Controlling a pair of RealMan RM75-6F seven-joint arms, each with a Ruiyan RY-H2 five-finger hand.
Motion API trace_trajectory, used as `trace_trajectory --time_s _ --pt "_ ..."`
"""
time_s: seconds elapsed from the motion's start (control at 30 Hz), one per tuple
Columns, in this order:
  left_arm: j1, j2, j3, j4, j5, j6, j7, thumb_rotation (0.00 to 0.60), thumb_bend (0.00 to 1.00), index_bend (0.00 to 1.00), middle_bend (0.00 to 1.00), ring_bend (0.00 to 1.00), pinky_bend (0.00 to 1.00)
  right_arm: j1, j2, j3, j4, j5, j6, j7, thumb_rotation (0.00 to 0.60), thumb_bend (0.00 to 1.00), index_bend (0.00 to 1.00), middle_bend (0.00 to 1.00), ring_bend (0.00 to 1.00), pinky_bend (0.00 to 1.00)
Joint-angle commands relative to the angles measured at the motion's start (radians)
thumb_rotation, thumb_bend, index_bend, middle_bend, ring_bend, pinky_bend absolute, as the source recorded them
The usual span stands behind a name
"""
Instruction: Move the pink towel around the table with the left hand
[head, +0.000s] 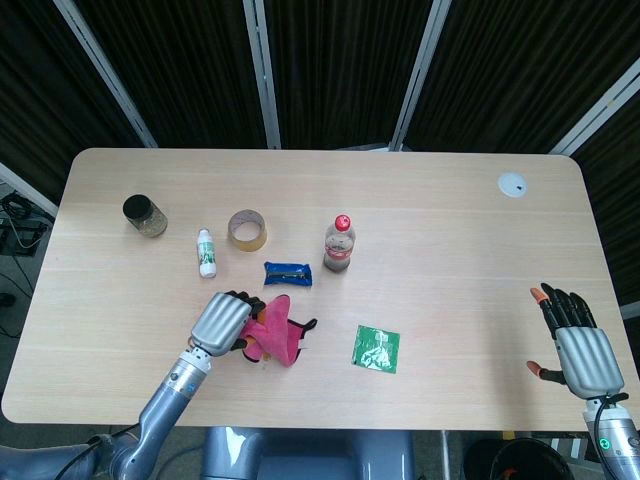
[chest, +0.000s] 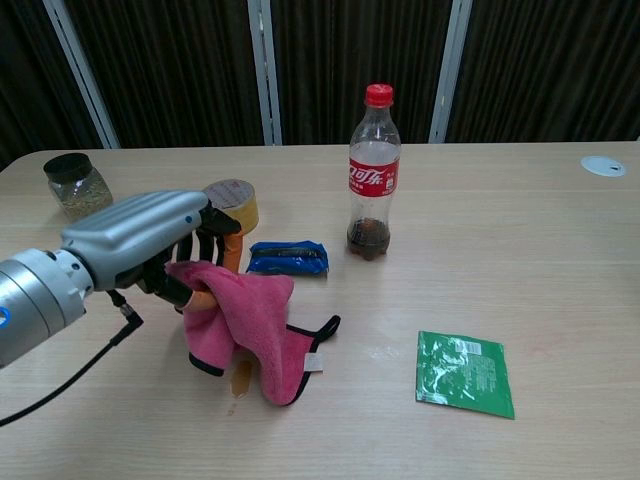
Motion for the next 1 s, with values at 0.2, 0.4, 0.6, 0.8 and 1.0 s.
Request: trace_trajectory --time_s 0.2,0.4,0.6,0.8,1.0 --pt "0.003 -0.08 0.04 0.086 -0.023 -0.027 -0.017 0.6 0.59 0.76 0.53 0.46 0.53 -0.001 0.009 -0.003 -0.003 0.009 -0.01 -0.018 0.6 0.0 0.02 0.0 0.0 0.0" --pt "0.022 -0.12 0.07 0.139 -0.038 -0.038 -0.041 0.6 0.59 0.76 0.52 0.46 0.53 -0.001 0.007 -0.004 0.0 -0.008 0.001 -0.024 0.6 0.0 0.02 0.0 0.0 0.0" --pt "0.029 -0.122 0.11 0.185 -0.001 -0.035 -0.025 0.6 0.59 0.77 0.53 0.46 0.53 -0.004 0.001 -0.002 0.006 -0.014 0.013 -0.016 0.6 0.0 0.02 0.0 0.0 0.0" --pt "0.037 -0.057 0.116 0.234 0.014 -0.019 0.005 0.6 0.59 0.77 0.53 0.46 0.53 -0.004 0.002 -0.004 0.006 -0.016 0.011 -0.011 0.6 0.0 0.02 0.0 0.0 0.0" --pt "0.06 0.035 0.108 0.265 0.001 -0.006 -0.034 0.6 0.59 0.77 0.53 0.46 0.53 -0.004 0.003 -0.004 0.001 -0.012 0.009 -0.013 0.6 0.0 0.02 0.0 0.0 0.0"
